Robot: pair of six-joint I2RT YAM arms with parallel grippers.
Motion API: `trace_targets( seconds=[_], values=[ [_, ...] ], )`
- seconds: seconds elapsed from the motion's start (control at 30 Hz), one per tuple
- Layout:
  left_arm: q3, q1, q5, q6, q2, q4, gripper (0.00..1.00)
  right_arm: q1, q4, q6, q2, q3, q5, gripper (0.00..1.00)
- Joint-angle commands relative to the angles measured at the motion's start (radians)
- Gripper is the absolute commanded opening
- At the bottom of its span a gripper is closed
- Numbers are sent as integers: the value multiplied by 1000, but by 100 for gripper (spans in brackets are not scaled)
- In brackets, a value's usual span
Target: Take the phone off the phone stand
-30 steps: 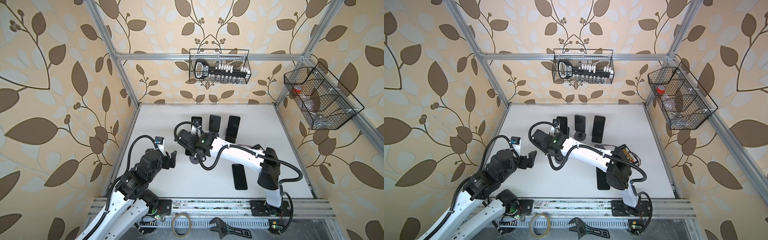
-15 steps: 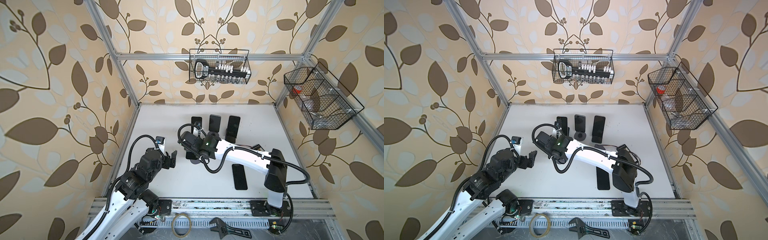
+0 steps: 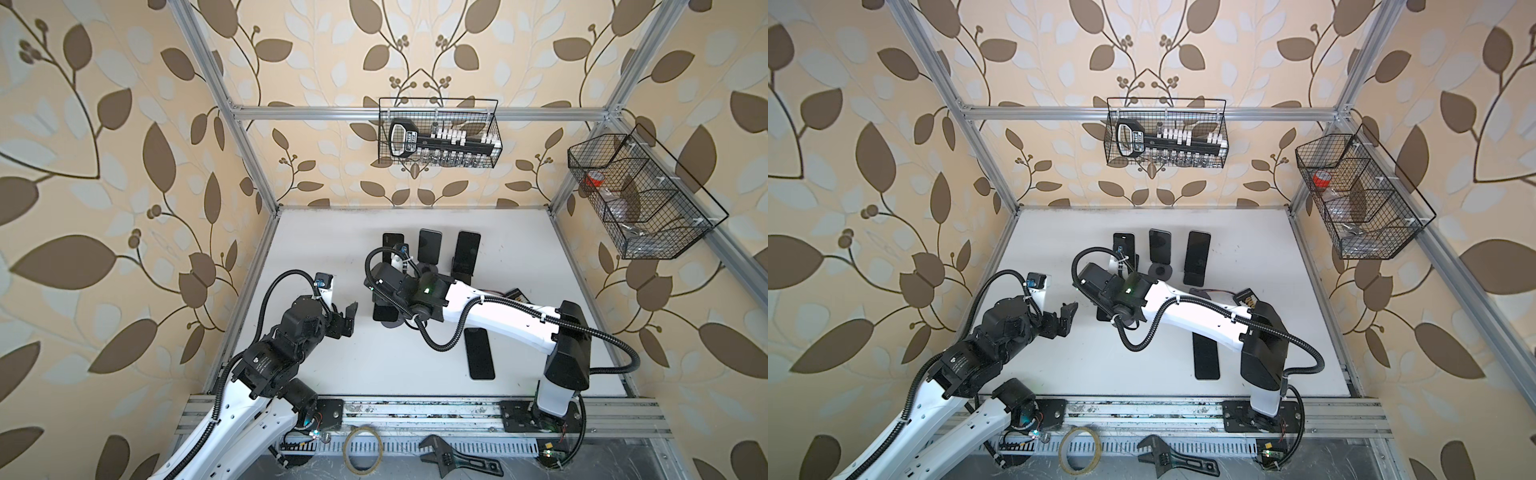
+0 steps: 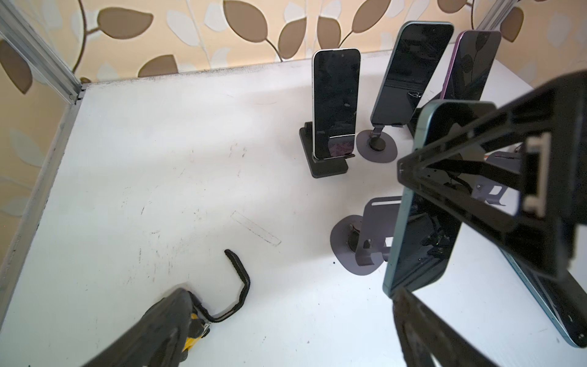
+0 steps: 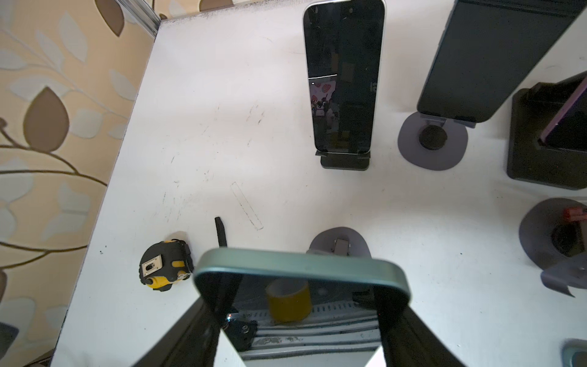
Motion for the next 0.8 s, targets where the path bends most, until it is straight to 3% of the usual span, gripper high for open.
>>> trace_targets(
  seconds=[0.0, 0.23, 0.77],
  values=[
    [-15, 9, 75, 26, 21, 41, 99, 4, 34, -9, -61, -27, 12, 71],
    [-28, 10, 262, 41, 88, 88, 99, 3, 36, -17, -114, -90, 41, 71],
    [-41, 10, 384, -31, 140, 217, 99, -49, 37, -34, -256, -262, 21, 71]
  ],
)
